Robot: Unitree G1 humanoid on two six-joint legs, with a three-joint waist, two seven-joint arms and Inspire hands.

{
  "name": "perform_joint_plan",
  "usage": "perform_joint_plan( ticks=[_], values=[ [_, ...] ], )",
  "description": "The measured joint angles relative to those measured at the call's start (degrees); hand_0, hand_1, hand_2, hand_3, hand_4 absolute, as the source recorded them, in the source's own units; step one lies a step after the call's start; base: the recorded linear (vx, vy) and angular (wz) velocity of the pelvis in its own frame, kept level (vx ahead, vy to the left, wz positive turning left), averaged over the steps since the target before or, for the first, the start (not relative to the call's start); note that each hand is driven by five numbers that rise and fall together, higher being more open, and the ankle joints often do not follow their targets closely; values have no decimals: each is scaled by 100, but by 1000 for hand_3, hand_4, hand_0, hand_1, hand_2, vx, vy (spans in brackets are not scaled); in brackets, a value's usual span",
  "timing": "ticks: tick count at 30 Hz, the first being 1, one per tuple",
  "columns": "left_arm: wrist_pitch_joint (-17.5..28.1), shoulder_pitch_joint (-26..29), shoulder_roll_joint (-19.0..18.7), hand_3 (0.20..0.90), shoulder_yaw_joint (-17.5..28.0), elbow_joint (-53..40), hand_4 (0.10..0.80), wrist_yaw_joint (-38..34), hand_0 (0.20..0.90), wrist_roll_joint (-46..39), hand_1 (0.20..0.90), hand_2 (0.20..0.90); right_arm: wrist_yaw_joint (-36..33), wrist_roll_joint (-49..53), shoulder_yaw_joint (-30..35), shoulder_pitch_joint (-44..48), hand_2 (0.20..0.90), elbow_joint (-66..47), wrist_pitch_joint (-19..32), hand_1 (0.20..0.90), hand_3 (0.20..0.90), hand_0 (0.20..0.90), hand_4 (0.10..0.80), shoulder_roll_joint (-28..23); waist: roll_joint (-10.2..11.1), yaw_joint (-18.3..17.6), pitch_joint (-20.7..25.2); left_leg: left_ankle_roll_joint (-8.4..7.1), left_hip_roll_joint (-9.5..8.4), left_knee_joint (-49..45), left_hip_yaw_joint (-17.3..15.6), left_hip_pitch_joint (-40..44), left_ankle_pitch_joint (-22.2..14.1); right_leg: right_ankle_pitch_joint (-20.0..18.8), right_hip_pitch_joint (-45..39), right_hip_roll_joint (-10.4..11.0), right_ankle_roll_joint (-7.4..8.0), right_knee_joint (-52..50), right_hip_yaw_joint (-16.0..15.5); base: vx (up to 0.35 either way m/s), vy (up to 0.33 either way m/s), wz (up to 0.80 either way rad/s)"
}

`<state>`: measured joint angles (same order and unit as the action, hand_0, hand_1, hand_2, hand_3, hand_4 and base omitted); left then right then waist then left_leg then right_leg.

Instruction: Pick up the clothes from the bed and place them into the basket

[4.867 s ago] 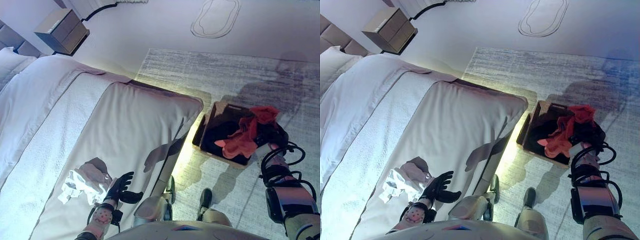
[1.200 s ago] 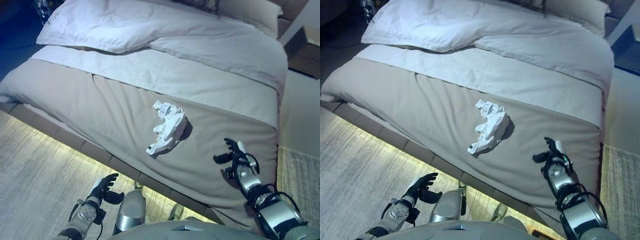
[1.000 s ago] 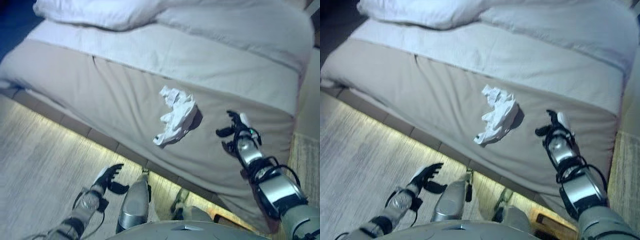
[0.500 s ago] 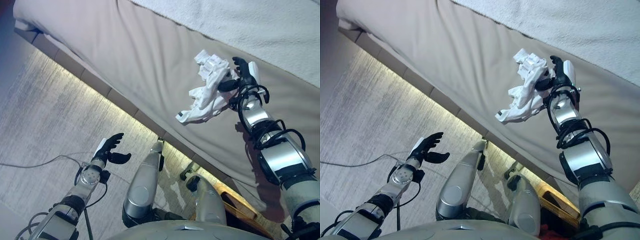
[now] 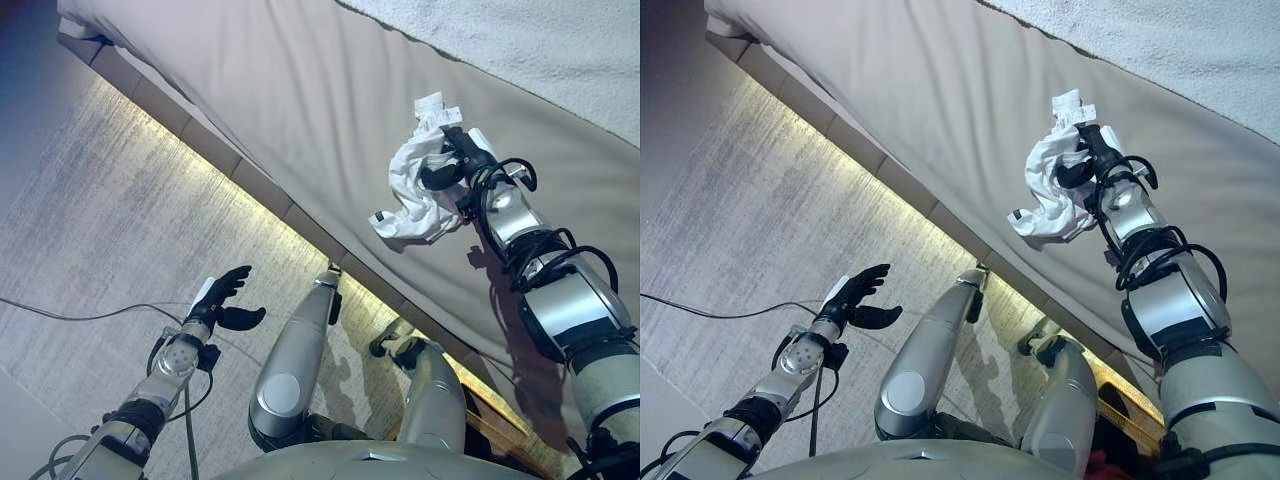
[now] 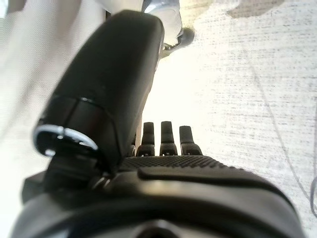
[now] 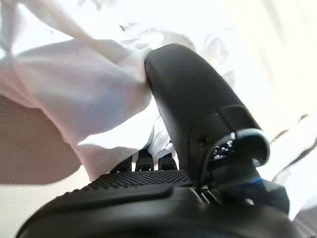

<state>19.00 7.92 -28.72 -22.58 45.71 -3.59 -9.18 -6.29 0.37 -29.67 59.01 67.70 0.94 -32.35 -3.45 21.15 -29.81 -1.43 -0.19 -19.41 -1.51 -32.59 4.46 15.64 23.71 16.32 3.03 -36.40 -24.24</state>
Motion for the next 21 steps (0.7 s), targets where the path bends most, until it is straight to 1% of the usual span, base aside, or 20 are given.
perform_joint_plan(
  ticks=[2,4,5,6,8,9,10,11,12,13,14,15,16,17,18,19,20,21],
  values=[
    [0,-1,-2,900,-1,-8,800,-2,900,0,900,900,-242,4,20,12,300,91,-119,300,200,300,100,21,-1,48,0,-70,5,83,27,17,-47,0,0,-27,0,39,-12,-13,-70,5],
    [-1,0,-5,900,-1,-20,800,-6,900,0,900,900,-501,56,102,21,300,230,-253,300,200,300,100,38,-1,71,1,-250,12,260,35,39,-169,-1,2,-79,-4,186,-14,-6,-64,12],
    [-6,-36,-7,900,0,-18,800,-12,900,0,900,900,-685,189,246,17,300,358,-324,300,200,300,100,67,-2,95,1,-300,21,332,41,70,-196,-12,-21,-110,-22,293,-28,9,-44,6],
    [-8,-59,-7,900,1,-12,800,-15,900,0,900,900,-729,236,282,11,300,389,-341,300,200,300,100,85,-2,113,1,-300,22,344,43,87,-195,-18,-26,-113,-32,296,-22,25,-30,-6],
    [-13,-200,-9,900,-1,11,800,-84,900,0,900,900,-950,992,737,-99,300,476,-345,300,200,300,100,178,-5,104,0,-301,28,417,45,245,-196,-22,-180,-179,-33,433,7,29,-8,-11],
    [-13,-227,-9,900,-1,9,800,-100,900,1,900,900,-984,1194,835,-137,300,490,-323,300,200,300,100,189,-7,101,1,-301,35,445,41,291,-196,-22,-226,-200,-33,482,12,50,5,-4],
    [-13,-275,-7,900,0,10,800,-127,900,3,900,900,-983,1856,1366,-291,300,501,-172,300,200,300,100,227,-8,81,1,-315,62,592,9,463,-206,-23,-394,-278,-34,697,20,41,5,-4],
    [-12,-295,-2,900,-5,14,800,-136,900,5,900,900,-978,2308,1683,-413,300,504,-28,300,200,300,100,246,-13,75,5,-406,86,701,-21,588,-267,-24,-534,-333,-37,870,15,54,22,-6],
    [-11,-297,27,900,-8,29,800,-138,900,8,900,900,-959,2693,1862,-514,300,515,116,300,200,300,100,238,-6,54,8,-582,94,743,-99,664,-370,-45,-669,-327,-71,1048,7,33,32,-13],
    [-5,-301,71,900,-3,28,800,-150,900,11,900,900,-889,3068,2000,-593,300,499,258,300,200,300,100,237,-23,-12,18,-664,101,649,-144,700,-432,-66,-773,-313,-101,1161,14,-46,76,-19],
    [-6,-369,99,900,-5,34,800,-159,900,12,900,900,-801,3269,2141,-671,300,431,331,300,200,300,100,250,-52,-25,32,-644,98,652,-144,753,-417,-69,-813,-324,-96,1171,23,-26,110,-43],
    [3,-410,168,900,7,83,800,-185,900,17,900,900,-529,4009,2459,-883,300,319,557,300,200,300,100,293,-74,-58,45,-648,94,807,-238,942,-407,-80,-941,-389,-79,1265,87,-7,127,-38],
    [25,-429,213,900,45,88,800,-216,900,20,900,900,-422,4369,2561,-988,300,241,633,300,200,300,100,311,-83,-129,52,-675,77,925,-284,1063,-424,-78,-977,-412,-89,1270,151,88,105,-21],
    [67,-419,252,900,67,118,800,-250,900,31,900,900,-311,4681,2766,-1140,300,107,695,300,200,300,100,339,-82,-207,67,-793,81,1040,-392,1142,-506,-97,-1098,-460,-116,1453,215,56,69,23],
    [96,-377,269,900,75,136,800,-261,900,37,900,900,-211,4932,2869,-1282,300,-4,776,300,200,300,100,356,-1,-314,98,-1046,72,974,-537,1128,-686,-127,-1168,-334,-165,1687,275,44,53,40],
    [148,-271,306,900,80,200,800,-267,900,54,900,900,-73,5236,2977,-1411,300,-124,843,300,200,300,100,373,117,-420,139,-525,-10,264,-468,841,-665,-315,-1161,-165,-236,1804,214,49,47,-14],
    [144,-396,432,900,82,300,800,-295,900,85,900,900,109,5613,3067,-1565,300,-304,851,300,200,300,100,456,25,-288,182,-162,193,-369,-118,992,-903,-421,-1224,-246,-104,1812,303,65,51,-58],
    [129,-507,546,900,82,377,800,-297,900,120,900,900,286,5898,3143,-1824,300,-562,859,300,200,300,100,562,-114,-377,292,-213,334,1,-245,1331,-767,-563,-1424,-315,136,1929,332,68,44,-57]
  ],
)
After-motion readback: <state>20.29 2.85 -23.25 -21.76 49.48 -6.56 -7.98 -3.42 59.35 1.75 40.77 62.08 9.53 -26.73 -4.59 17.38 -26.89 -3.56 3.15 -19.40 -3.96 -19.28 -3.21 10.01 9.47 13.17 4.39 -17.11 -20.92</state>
